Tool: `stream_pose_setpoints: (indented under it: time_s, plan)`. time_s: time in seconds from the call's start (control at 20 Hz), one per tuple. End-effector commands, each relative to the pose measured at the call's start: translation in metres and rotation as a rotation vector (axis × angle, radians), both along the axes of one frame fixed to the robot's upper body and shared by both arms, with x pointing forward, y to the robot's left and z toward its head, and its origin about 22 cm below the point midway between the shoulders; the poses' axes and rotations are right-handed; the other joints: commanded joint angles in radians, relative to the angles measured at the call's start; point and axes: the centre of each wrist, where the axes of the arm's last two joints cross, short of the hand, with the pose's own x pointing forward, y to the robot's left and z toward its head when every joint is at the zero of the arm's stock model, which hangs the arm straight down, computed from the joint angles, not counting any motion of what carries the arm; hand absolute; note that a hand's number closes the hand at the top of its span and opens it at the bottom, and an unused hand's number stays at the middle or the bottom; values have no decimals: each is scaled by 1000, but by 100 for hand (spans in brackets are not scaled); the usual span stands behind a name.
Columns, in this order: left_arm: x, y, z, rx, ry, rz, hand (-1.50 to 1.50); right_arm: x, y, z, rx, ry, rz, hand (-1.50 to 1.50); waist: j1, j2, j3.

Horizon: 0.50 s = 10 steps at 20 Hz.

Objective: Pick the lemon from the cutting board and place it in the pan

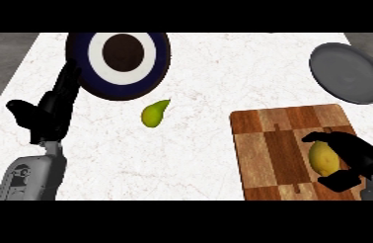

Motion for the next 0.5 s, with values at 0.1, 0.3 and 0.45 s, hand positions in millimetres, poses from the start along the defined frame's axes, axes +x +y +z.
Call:
stream_pose_setpoints:
  time_s: [0.1, 0.3, 0.45]
  plan:
    - [12, -20, -7, -2, 15, -9, 0, -5, 4, -18, 2, -31, 95, 150, -2, 1, 0]
    - [-9, 16, -10, -22, 9, -1, 0, -10, 0, -16, -5, -50, 89, 150, -1, 0, 0]
    - [-11, 0, 2, -8, 1, -14, 0, 20, 28, -29, -10, -55, 57, 150, 7, 0, 1]
